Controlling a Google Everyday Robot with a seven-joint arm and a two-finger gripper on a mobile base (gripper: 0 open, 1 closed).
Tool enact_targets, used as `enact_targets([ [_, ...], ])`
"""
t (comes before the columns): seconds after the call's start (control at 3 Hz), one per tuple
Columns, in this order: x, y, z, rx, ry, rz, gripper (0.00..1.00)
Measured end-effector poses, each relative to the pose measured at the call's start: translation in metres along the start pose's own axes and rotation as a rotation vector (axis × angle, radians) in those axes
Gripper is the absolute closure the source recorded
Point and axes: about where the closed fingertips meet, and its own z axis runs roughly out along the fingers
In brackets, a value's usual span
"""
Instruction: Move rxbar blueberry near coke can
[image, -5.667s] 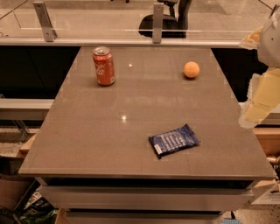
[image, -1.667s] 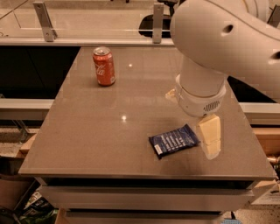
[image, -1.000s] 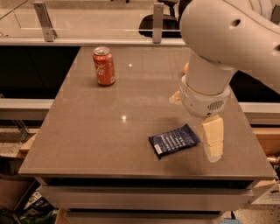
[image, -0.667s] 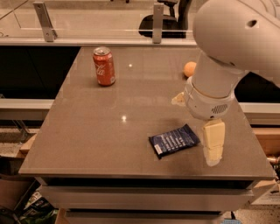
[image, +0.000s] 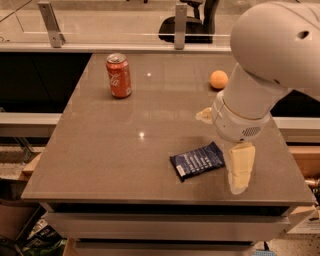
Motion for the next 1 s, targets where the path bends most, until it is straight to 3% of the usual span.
enact_targets([
  [0.67,-0.013,-0.001,0.033,-0.043,-0.023,-0.012,0.00],
  [1.0,-0.013,-0.001,0.033,-0.043,-0.023,-0.013,0.18],
])
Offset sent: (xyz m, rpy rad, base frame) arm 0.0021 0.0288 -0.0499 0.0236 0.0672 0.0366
